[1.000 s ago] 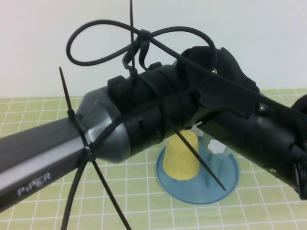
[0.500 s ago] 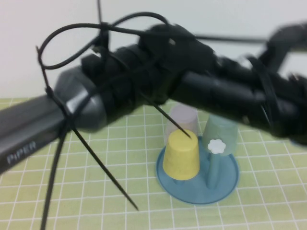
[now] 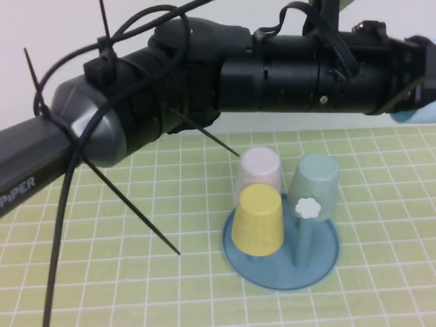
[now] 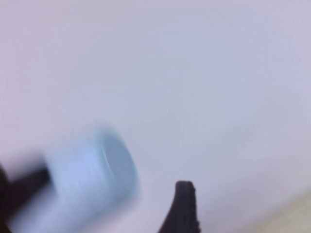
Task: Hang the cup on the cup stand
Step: Adjust the cup with two arms
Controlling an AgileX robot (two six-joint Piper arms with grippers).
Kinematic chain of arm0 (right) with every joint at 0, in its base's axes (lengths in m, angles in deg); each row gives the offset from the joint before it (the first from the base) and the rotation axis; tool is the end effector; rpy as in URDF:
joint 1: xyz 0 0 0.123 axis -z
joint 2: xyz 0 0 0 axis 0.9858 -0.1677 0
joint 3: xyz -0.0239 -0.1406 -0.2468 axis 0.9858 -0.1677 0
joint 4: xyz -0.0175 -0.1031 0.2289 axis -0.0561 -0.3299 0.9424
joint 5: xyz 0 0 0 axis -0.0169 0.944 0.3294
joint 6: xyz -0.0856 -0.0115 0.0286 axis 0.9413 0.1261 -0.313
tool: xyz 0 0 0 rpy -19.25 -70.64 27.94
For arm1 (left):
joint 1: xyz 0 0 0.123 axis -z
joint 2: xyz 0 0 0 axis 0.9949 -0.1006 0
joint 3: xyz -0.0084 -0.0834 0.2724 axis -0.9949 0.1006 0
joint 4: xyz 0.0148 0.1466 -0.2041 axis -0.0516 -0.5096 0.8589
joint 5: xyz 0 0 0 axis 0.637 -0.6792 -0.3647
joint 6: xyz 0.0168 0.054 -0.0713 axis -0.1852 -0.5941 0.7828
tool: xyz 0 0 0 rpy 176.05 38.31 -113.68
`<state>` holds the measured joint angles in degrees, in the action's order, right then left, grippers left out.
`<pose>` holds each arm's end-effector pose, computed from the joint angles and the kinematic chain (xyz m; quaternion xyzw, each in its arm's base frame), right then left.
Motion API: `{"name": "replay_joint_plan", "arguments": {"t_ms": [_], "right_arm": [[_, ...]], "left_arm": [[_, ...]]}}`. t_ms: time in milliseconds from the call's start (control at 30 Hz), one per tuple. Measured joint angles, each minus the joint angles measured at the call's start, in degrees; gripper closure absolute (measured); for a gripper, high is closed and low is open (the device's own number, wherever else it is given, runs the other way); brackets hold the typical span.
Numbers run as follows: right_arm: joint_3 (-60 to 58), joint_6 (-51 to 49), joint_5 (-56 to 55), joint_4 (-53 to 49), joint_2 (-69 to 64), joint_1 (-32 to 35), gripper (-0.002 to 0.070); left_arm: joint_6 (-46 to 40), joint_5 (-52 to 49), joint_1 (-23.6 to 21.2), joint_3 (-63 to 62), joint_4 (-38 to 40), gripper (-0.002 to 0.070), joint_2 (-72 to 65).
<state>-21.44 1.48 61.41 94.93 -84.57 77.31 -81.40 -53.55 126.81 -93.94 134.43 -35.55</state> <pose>0.0795 0.0019 0.2931 0.2170 0.6120 0.2734 0.7097 0.2574 -0.3217 0.4099 0.2836 0.6561 -0.6215 0.3207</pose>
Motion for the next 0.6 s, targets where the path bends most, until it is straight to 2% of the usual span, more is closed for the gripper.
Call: {"name": "replay_joint_plan", "arguments": {"t_ms": [67, 133, 233, 333, 433, 600], "right_arm": [[-2.4, -12.5, -4.4, 2.9, 0.3, 0.0, 0.0082], [-3.9, -24.1, -4.2, 1.8, 0.3, 0.0, 0.0082], [-6.0, -41.7, -4.8, -5.9, 0.3, 0.0, 0.0082], [-7.5, -58.8, -11.1, -14.0, 0.3, 0.0, 0.0082], [-7.6, -66.9, -17.1, -17.3, 0.3, 0.0, 0.0082], [-7.6, -68.5, -15.8, -21.5, 0.3, 0.0, 0.0074]], "left_arm": [[-0.1, 0.1, 0.0, 0.0, 3.2, 0.0662, -0.8], [-0.1, 0.1, 0.4, 0.0, 7.2, 0.0662, -1.9], [-0.8, -0.1, 1.9, 0.0, 10.0, 0.0662, -3.5], [-2.3, -1.5, 3.5, 0.0, 10.1, 0.0662, -4.7], [-2.6, -1.6, 4.8, 0.0, 10.1, 0.0662, -5.7], [-6.1, -0.6, 7.7, 0.0, 10.1, 0.0662, -5.8]]}}
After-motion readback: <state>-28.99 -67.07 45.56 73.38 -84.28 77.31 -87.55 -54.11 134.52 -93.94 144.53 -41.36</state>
